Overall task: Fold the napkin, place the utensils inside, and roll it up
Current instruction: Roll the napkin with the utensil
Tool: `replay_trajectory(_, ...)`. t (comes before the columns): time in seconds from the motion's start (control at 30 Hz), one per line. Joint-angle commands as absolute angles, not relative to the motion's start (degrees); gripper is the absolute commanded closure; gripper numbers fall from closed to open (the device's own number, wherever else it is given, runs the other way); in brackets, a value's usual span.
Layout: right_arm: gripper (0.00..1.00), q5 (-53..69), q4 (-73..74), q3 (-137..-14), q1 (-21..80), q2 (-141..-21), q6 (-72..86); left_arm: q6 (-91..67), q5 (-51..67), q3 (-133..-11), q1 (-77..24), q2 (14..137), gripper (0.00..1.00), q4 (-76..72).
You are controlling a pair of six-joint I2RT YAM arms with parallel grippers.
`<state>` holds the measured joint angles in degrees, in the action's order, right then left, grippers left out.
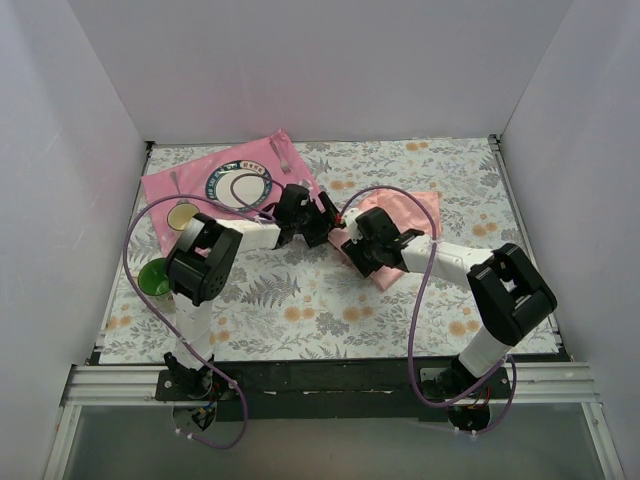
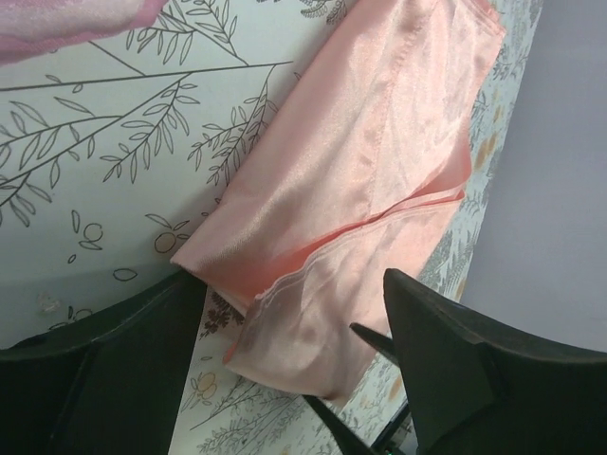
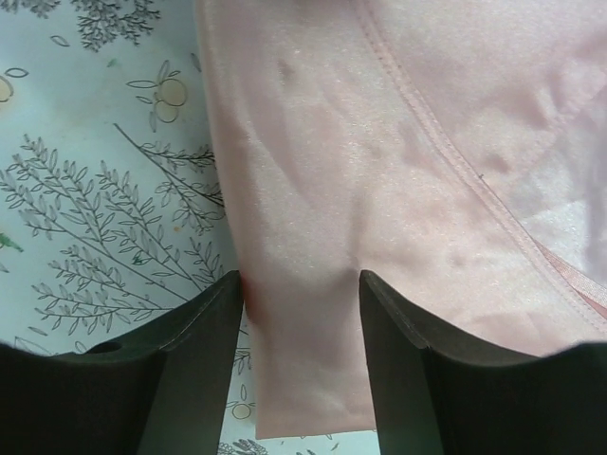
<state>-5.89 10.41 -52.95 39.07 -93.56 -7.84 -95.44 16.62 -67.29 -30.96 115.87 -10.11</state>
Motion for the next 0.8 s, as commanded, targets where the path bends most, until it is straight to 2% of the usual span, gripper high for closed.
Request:
replay_trajectory(0.0,0.41,-9.8,8.1,-53.9,38.6,-93.1,-6.8,-92.5,15.1,-66.6,-30.7,112.2,0.22,-2.0)
replay_trajectory(0.07,0.4,-9.8,7.6,-54.9,38.4,-93.6,-5.8,-92.5,15.2,-65.7,-30.7,110.4,0.2,-1.5)
replay_trajectory(0.27,0.4,-7.3,8.9,-57.0,37.6,-94.2,-5.4,-93.2,16.0,-61.8,-30.6,106.3,0.2,-2.2)
replay_trajectory(0.37,0.41,-5.1,9.0,-56.8,36.9,-93.3,-4.8,-94.7,17.7,-60.6,-30.5,104.5,0.32,-4.4)
replay_trajectory(0.53,0.41,-3.5,9.8,-56.5,36.7,-92.3,-4.4,-95.6,18.9,-63.0,-30.4,107.4,0.35,-4.7)
replay_trajectory(0.67,0.41,-3.6,9.5,-55.8,36.7,-91.5,-3.7,-97.1,20.2,-64.2,-30.5,109.5,0.48,-7.1)
replay_trajectory(0.77,0.42,-5.1,8.7,-55.4,36.7,-91.1,-3.5,-96.9,19.4,-65.4,-30.4,110.0,0.52,-6.3)
